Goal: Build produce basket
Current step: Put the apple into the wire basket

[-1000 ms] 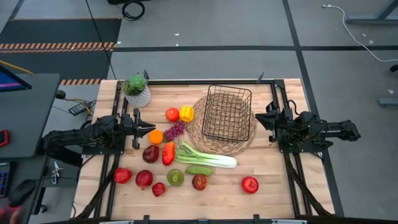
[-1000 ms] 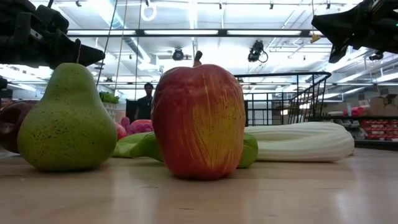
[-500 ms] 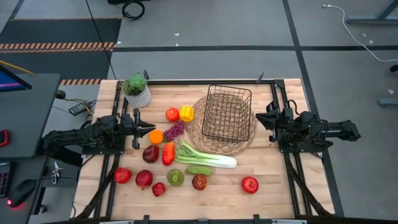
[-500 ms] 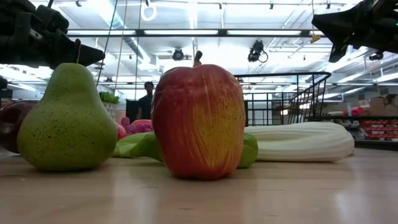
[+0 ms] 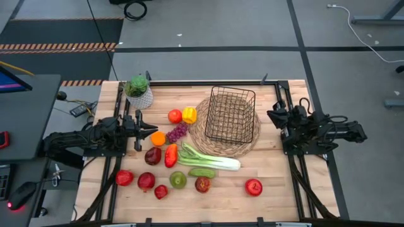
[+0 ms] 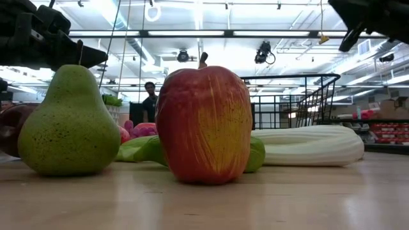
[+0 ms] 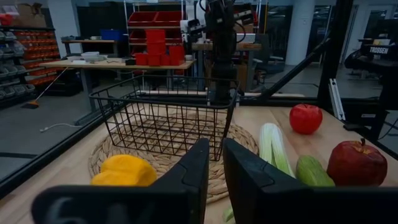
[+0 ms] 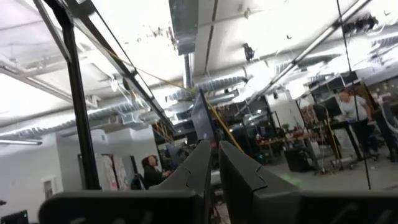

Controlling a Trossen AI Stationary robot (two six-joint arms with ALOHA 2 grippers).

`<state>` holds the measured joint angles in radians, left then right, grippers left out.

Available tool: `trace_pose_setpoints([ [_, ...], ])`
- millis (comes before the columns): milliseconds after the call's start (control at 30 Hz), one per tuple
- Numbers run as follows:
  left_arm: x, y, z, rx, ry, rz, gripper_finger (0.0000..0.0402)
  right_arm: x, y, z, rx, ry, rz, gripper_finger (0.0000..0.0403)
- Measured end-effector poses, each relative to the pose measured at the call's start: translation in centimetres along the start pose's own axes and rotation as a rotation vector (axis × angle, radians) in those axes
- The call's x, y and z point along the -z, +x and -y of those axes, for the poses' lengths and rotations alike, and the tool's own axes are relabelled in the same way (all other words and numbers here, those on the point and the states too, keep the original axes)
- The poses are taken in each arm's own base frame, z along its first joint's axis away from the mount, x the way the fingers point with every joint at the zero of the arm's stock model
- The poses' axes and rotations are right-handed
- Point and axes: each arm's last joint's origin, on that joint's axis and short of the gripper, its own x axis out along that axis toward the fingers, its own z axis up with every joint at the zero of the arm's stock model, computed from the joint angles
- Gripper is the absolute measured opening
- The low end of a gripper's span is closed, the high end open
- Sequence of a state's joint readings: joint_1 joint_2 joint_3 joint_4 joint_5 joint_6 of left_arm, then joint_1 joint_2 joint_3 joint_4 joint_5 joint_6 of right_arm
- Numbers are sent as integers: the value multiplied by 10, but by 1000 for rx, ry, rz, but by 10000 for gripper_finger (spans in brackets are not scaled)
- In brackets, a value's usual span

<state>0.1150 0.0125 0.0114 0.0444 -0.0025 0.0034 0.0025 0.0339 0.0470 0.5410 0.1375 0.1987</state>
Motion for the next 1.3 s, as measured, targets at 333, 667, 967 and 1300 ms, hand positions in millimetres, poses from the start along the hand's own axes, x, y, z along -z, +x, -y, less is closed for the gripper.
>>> trace_pose_setpoints([
  [333, -6, 0, 0, 10, -235, 62, 59, -6, 14, -4, 19, 72, -131, 39],
  [667, -23, -3, 0, 52, -454, 232, 53, 6, 49, -11, -42, 74, -363, 39],
  [967, -56, -18, 0, 102, -327, 615, 53, 34, 90, -26, -115, 90, -602, 43],
  [1300, -54, -17, 0, 77, -282, 593, 69, 59, 132, -62, -116, 41, -958, 73],
])
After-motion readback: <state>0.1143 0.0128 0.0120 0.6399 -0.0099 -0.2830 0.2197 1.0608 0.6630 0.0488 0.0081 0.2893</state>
